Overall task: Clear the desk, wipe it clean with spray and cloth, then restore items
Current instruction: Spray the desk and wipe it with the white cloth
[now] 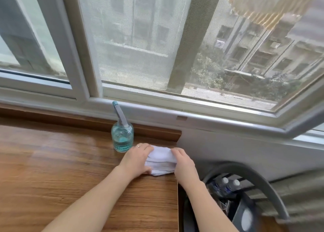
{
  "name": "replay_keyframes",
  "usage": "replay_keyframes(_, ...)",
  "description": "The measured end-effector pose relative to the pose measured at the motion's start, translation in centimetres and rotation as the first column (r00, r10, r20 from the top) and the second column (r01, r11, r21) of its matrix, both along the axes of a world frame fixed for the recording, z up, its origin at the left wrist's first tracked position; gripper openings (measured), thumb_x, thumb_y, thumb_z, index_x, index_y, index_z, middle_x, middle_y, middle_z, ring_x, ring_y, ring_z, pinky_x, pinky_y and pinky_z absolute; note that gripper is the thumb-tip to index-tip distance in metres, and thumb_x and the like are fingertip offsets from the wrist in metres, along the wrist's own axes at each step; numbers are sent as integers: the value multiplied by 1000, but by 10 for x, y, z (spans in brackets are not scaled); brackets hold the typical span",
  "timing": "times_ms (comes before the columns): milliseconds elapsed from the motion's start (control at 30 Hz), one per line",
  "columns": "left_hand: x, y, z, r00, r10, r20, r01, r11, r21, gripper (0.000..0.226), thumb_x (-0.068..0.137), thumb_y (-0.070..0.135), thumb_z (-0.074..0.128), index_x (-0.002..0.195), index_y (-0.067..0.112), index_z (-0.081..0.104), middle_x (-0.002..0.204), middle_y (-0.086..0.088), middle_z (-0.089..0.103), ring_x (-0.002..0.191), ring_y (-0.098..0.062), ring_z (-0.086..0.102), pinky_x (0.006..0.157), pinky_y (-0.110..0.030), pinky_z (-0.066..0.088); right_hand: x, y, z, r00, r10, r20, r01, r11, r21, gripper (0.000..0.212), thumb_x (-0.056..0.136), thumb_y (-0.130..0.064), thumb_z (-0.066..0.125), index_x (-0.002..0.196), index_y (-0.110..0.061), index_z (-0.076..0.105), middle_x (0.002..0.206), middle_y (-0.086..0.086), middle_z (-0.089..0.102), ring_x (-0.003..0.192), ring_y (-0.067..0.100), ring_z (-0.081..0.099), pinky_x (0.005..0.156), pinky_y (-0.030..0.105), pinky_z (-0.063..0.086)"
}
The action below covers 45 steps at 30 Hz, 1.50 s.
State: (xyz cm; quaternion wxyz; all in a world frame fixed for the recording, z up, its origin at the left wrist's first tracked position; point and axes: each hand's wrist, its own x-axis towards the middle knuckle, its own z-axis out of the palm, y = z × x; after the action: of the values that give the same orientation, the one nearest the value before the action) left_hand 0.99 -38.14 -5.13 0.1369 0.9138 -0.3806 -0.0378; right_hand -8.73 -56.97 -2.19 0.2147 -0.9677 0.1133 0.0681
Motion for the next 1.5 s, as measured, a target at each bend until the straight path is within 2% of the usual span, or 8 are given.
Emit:
replay_keyframes(167, 9, 1, -2, 1000, -5, 2, 5, 996, -91, 51, 43, 16, 90, 91, 18, 72, 86, 1, 70, 74, -24, 69, 61, -28, 57, 2, -5, -3, 994, -112, 6, 111, 991, 68, 48, 99, 0, 43, 141, -16, 58, 147, -4, 54, 133, 19, 50, 112, 23, 36)
replay_keyframes(333, 13, -2, 19, 991, 35, -127, -29, 998, 51, 33, 90, 20, 58, 123, 19, 61, 121, 0, 65, 112, -25, 60, 94, -35, 46, 2, -9, 9, 937, -350, 14, 314, 856, 411, 29, 93, -5, 58, 104, -29, 70, 112, -12, 66, 90, 7, 60, 81, 19, 48)
replay_keyframes(600, -8, -7, 37, 978, 31, -207, 20, 971, 238, 102, 55, 86, 55, 139, 29, 43, 130, 5, 50, 120, -21, 49, 99, -41, 44, 12, -3, 15, 804, -549, -230, 485, 382, 787, 31, 86, 7, 65, 104, -18, 72, 112, 12, 68, 100, 29, 71, 80, 40, 64)
replay_keyframes(900, -12, -13, 26, 998, 68, -15, -67, 997, 40, 57, 73, 51, 25, 107, 21, 58, 104, -1, 64, 101, -29, 62, 82, -41, 48, 11, 1, 20, 778, -524, -347, 432, 44, 901, 38, 86, 15, 63, 122, 3, 65, 117, 24, 71, 100, 30, 75, 79, 33, 61)
replay_keyframes(967, -5, -10, 32, 997, 63, -52, -64, 998, -22, 50, 74, 45, 20, 97, 19, 56, 99, -2, 66, 96, -30, 62, 79, -40, 47, 11, 1, 23, 823, -468, -322, 395, 63, 917, 46, 81, 20, 59, 122, 2, 66, 120, 23, 70, 104, 30, 73, 80, 32, 60)
replay_keyframes(1133, 14, -8, 69, 941, -30, -337, 10, 998, -62, 16, 77, 39, 34, 78, 26, 44, 94, -4, 67, 93, -30, 61, 77, -40, 46, 8, 1, 37, 939, -344, -12, 268, 710, 652, 25, 83, -10, 78, 101, -27, 74, 97, -5, 75, 95, 12, 69, 81, 28, 57)
replay_keyframes(1300, 27, -6, 94, 837, -31, -547, -33, 994, -106, 7, 77, 39, 57, 83, 37, 58, 83, 11, 64, 86, -17, 62, 73, -34, 46, 7, -3, 37, 928, -372, 12, 244, 631, 737, 8, 87, -24, 78, 91, -17, 76, 92, 13, 74, 83, 15, 66, 77, 33, 53)
replay_keyframes(1500, 27, 13, 78, 714, -1, -700, -85, 993, -88, 69, 54, 41, 84, 116, 39, 56, 102, 9, 61, 90, -8, 61, 73, -24, 50, 1, -4, 19, 882, -457, -118, 357, 483, 799, 16, 93, -23, 72, 101, -10, 73, 99, 12, 77, 91, 20, 71, 72, 36, 57)
